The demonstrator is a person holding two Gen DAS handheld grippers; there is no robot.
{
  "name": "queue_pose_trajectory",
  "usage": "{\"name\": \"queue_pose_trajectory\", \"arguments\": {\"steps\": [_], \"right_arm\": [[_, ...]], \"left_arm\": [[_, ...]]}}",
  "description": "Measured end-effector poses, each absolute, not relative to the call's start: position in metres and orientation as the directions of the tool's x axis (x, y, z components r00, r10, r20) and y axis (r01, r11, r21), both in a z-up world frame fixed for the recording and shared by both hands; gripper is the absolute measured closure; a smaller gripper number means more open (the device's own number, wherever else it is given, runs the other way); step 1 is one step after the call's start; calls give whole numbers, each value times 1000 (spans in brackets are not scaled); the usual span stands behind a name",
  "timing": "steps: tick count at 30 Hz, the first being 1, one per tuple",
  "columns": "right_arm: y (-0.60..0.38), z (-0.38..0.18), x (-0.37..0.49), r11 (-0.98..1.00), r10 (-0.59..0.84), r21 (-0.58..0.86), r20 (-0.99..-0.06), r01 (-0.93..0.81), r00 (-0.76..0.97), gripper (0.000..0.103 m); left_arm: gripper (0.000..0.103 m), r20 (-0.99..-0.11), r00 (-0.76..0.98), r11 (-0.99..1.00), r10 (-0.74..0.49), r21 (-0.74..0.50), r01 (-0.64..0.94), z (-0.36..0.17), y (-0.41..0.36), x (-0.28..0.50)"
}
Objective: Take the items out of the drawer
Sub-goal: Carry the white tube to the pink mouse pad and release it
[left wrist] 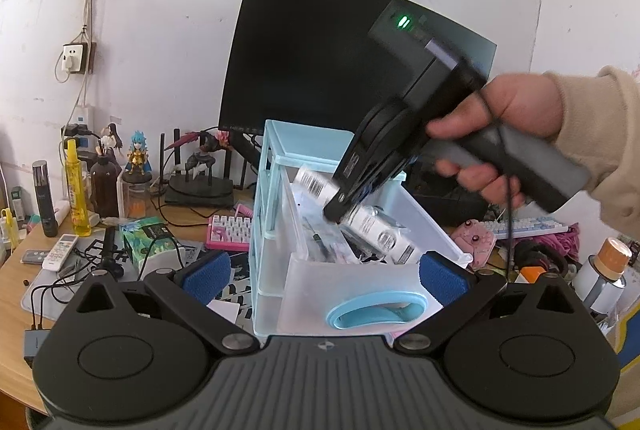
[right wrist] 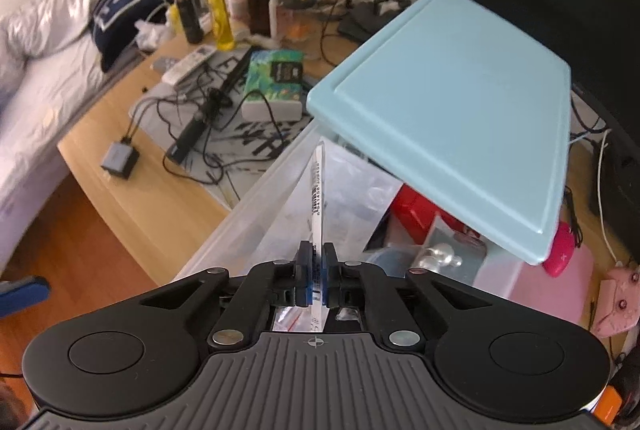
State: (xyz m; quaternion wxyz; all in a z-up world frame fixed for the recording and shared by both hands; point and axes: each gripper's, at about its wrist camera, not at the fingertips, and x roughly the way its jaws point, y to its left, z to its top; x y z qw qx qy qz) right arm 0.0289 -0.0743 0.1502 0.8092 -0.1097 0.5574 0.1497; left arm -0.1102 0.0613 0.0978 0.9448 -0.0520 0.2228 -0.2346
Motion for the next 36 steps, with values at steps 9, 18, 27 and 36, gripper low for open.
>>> {"name": "queue_pose_trajectory", "arguments": {"steps": [9,18,27,36], "right_arm": [[-107,198,18,953,134,-2,-894,-302,428,99],[-179,218,1,990,71,-2,-854,-140,516,99],[-267,192,-18,995,-2,53,-847,88,532,99],[-316,105,-7,969,-64,55,-885,239,461,99]], "left_arm": [[0,-404,774,872,-488,-194,449,101,51,-106],[0,-411,740,843,-532,-181,506,108,29,-106],[0,-447,705,826,-550,-169,537,112,9,-103],[0,-470,689,820,-552,-158,550,116,-11,-106]]}}
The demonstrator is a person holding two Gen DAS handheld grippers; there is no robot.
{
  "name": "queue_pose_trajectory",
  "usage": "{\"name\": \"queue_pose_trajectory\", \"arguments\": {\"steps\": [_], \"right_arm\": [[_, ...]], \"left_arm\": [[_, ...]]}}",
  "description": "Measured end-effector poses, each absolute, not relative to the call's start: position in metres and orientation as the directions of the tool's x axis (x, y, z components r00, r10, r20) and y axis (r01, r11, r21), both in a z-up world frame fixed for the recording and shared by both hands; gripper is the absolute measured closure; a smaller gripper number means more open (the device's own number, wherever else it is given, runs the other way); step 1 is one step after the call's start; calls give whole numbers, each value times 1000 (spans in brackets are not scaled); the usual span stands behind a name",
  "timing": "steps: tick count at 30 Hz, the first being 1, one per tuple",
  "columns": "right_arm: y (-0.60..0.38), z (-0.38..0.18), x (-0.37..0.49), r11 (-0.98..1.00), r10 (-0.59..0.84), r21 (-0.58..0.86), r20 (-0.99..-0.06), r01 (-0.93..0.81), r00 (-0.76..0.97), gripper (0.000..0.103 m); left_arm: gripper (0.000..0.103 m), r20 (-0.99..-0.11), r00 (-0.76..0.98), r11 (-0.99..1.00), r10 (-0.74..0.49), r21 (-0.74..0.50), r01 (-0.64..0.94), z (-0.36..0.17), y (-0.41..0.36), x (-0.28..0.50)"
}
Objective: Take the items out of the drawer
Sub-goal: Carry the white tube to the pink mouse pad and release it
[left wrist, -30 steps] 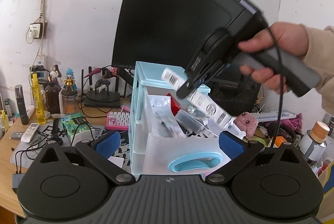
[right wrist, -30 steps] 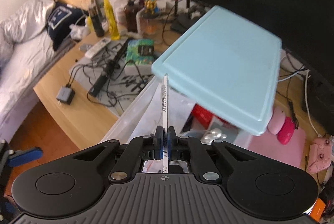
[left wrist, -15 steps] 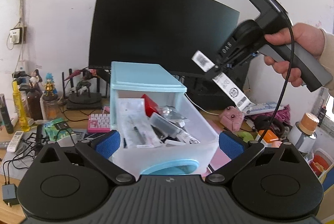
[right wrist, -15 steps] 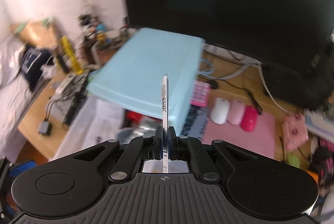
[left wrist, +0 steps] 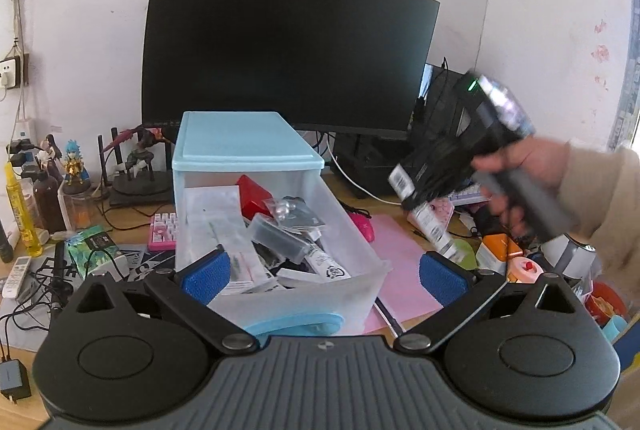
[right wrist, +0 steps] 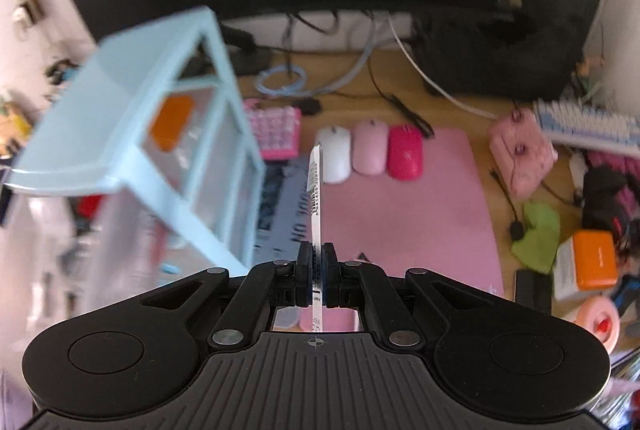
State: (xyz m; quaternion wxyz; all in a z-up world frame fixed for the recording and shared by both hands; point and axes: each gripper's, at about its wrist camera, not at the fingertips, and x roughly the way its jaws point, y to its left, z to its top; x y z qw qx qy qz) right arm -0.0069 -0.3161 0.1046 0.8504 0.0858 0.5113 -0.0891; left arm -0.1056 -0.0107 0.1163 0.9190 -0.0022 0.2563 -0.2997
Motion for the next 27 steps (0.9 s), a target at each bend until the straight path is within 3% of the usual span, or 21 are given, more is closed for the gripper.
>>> {"name": "queue_pose_trajectory", "arguments": {"steps": [12,27], "right_arm": [[-330,-31,23,950,-130,-21,-933,311,334,99],[-340,-107,32,931,-185,-96,-956,352,228,98]], "left_arm": [[0,-513,687,836,-515,-124,535,116,-23,-112],[0,-530,683,841,-502,-115,528,117,-29,-110]]}}
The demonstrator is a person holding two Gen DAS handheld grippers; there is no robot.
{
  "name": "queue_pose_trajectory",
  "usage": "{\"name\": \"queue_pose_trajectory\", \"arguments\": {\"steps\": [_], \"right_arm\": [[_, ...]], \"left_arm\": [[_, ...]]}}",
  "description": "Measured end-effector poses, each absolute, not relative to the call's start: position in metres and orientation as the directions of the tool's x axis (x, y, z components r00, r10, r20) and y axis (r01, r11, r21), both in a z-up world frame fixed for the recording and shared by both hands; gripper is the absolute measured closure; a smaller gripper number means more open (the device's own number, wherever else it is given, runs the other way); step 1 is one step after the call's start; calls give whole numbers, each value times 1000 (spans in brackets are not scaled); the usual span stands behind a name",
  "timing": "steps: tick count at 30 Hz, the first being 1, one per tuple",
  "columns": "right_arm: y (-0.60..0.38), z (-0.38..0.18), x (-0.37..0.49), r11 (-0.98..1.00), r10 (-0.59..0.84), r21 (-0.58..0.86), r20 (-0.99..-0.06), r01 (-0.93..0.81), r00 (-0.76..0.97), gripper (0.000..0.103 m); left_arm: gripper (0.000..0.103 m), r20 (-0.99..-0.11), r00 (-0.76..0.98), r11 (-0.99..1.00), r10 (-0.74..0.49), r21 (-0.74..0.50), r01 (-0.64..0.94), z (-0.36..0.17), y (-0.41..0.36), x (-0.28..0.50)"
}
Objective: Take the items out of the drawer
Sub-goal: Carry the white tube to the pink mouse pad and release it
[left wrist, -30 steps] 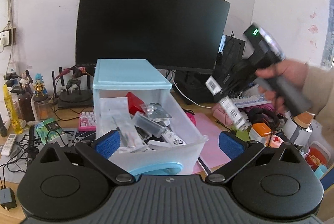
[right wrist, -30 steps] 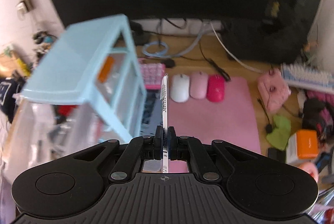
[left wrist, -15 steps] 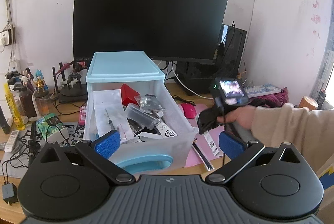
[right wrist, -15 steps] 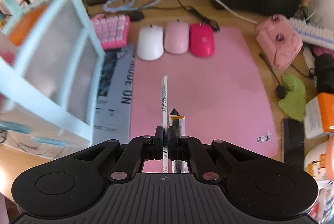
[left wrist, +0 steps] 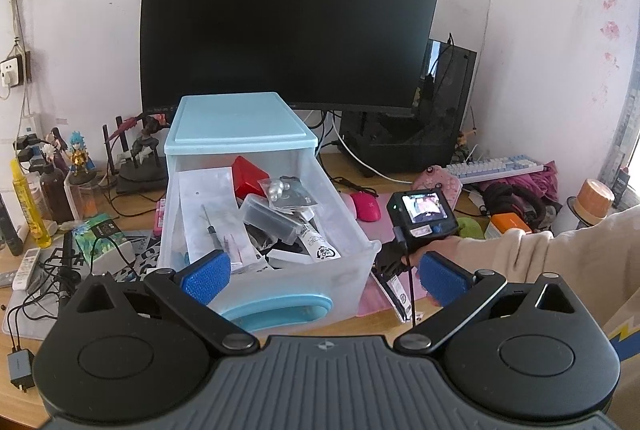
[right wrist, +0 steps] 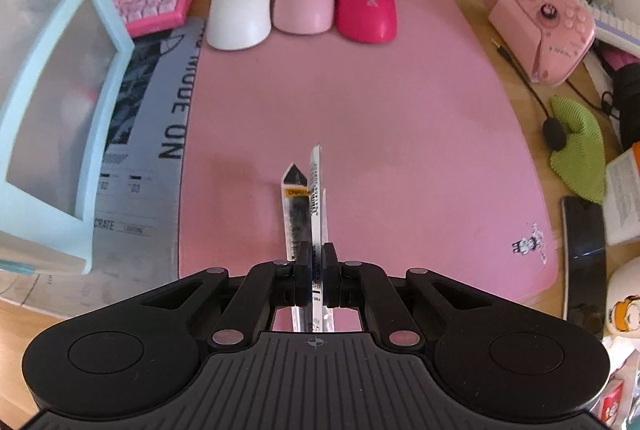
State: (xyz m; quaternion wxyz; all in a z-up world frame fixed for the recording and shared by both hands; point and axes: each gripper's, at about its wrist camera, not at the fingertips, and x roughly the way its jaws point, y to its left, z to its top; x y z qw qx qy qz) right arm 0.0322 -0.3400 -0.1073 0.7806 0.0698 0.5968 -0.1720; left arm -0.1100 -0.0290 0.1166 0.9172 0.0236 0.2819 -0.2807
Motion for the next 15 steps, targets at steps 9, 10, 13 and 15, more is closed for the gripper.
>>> {"name": "queue_pose_trajectory", "arguments": {"steps": [9,10,13,15], "right_arm": [[-336,-110,30,929,-200,-111,-953,353,227,81],[-336,-109,30,929,-202,-112,-953,353,228,76],[-336,-105,29,928,-209,-118,-949,353,234,68],[-336,-100,28,929,-210,-116,-947,351,242,58]], "left_arm": [[0,-521,686,838,-508,-115,533,117,-29,-110],[0,-520,685,838,-509,-116,534,117,-28,-110],[0,-517,687,837,-511,-119,534,117,-27,-110],[0,-513,688,837,-513,-119,535,118,-26,-110]]}}
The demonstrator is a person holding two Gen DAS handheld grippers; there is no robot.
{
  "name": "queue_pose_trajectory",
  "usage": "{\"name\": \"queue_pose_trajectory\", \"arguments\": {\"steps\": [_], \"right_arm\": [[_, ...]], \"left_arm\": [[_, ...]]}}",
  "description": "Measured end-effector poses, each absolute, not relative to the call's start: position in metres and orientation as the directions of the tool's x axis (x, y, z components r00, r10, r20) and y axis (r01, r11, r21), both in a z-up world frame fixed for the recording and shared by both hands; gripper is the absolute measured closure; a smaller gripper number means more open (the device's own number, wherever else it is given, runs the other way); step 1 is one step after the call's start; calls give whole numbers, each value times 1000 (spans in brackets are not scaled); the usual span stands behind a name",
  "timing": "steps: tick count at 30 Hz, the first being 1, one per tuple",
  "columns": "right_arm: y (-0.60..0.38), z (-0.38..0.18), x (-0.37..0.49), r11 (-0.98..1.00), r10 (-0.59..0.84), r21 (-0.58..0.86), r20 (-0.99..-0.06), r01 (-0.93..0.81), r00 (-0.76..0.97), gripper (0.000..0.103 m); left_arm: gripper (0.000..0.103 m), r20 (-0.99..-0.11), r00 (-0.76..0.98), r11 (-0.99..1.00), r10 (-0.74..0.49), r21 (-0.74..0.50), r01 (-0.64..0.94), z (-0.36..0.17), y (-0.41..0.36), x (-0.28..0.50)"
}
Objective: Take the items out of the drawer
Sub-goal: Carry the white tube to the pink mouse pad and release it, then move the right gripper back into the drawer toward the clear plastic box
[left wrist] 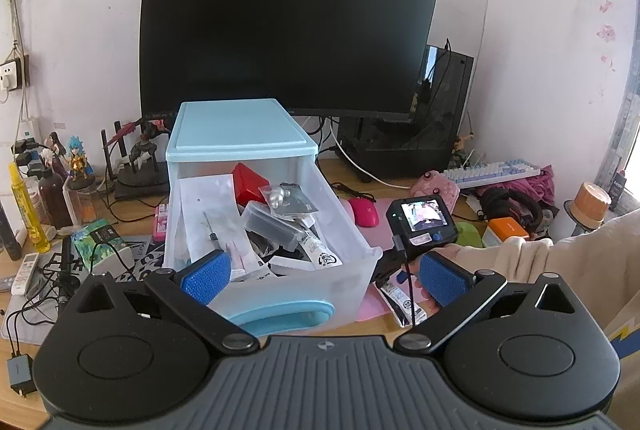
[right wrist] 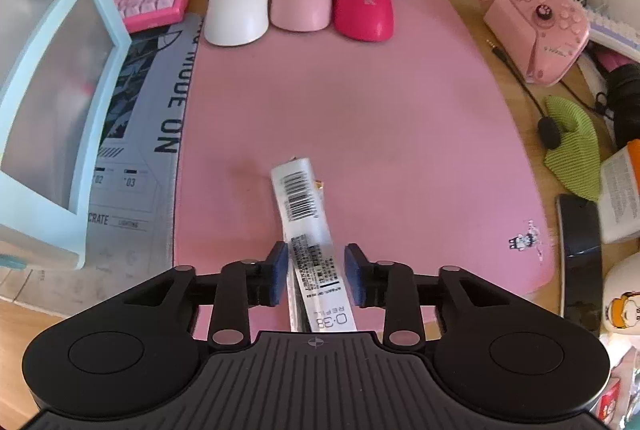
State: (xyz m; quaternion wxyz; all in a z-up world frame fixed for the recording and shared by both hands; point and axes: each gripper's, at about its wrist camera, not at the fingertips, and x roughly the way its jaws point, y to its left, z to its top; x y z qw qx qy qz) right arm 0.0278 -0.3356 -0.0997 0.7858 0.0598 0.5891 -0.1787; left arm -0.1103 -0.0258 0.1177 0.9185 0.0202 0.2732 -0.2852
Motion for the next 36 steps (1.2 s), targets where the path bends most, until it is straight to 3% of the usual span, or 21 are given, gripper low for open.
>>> {"name": "queue_pose_trajectory", "arguments": {"steps": [1,4,9,14,17,20,24,26,28,36], "right_arm": [[-335,-97,27,930,-209,-114,-946,350,247,51],[-332,-84,24,934,-212,-113,-939,340,271,45],[-323,-47,17,941,-215,-111,-927,320,309,43],[-302,23,1,957,-207,-100,-891,272,403,39],[-283,77,-16,971,-174,-68,-857,228,485,33],[-264,129,-31,985,-128,-38,-815,167,566,20],[-234,184,-46,998,-49,-7,-770,68,636,17],[-218,200,-48,1000,-7,9,-759,21,651,13],[-199,212,-48,999,38,23,-748,-31,663,1],[-139,205,-27,989,102,8,-755,-147,648,0]], "left_arm": [[0,-511,688,836,-515,-120,536,118,-25,-110],[0,-505,688,833,-521,-125,539,118,-24,-110],[0,-489,690,826,-533,-124,550,119,-23,-111],[0,-467,695,821,-547,-138,554,118,-19,-110],[0,-455,699,821,-552,-147,552,117,-15,-110],[0,-443,704,821,-555,-155,550,117,-9,-111],[0,-433,715,827,-549,-162,538,116,1,-112],[0,-430,723,834,-541,-164,527,116,6,-113],[0,-427,732,841,-531,-165,515,116,12,-114],[0,-424,765,872,-485,-159,464,118,31,-121]]}}
